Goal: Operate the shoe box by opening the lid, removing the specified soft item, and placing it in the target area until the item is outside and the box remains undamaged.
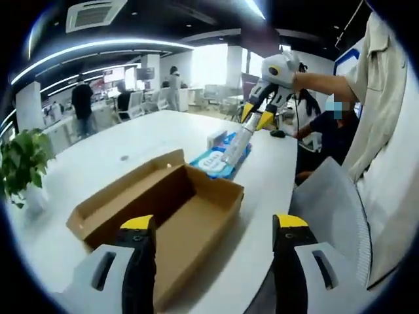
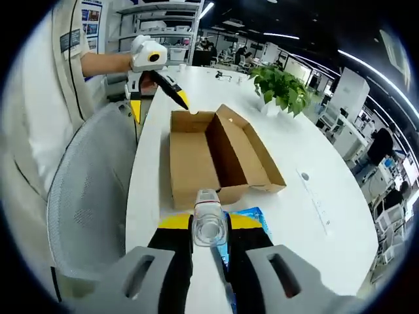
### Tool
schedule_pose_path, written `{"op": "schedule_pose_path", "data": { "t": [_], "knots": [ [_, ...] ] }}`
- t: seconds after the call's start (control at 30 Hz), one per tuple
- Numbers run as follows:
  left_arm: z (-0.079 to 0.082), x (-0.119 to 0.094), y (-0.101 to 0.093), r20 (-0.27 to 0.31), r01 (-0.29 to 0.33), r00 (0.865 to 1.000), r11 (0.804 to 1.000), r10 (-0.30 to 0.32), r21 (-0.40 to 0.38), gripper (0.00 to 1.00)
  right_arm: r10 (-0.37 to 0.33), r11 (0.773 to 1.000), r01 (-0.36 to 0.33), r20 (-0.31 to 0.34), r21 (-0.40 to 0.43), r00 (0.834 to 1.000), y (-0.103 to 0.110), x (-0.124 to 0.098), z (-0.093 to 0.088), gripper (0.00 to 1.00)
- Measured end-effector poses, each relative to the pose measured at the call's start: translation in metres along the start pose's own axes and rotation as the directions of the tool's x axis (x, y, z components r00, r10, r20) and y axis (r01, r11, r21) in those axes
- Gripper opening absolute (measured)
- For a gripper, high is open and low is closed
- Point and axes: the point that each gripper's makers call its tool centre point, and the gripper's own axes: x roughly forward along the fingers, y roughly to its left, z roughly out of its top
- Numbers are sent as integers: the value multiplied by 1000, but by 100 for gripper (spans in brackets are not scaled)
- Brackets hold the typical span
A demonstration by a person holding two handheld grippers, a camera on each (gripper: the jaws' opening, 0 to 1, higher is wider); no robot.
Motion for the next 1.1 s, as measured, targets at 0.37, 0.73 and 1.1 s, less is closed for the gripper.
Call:
{"op": "schedule_pose_path", "data": {
  "t": [0.37,0.73,1.1],
  "knots": [
    [0,-17,13,16,-80,997,996,81,-33,87,-7,1000,5,-77,-27,997,-42,-2,-17,16],
    [0,-31,23,24,-144,989,988,145,-50,95,1,999,-9,-165,-51,986,-79,3,-35,16],
    [-4,-37,26,6,-152,988,986,153,-63,100,16,996,-37,-247,-81,969,-104,17,-48,16]
  ]
}}
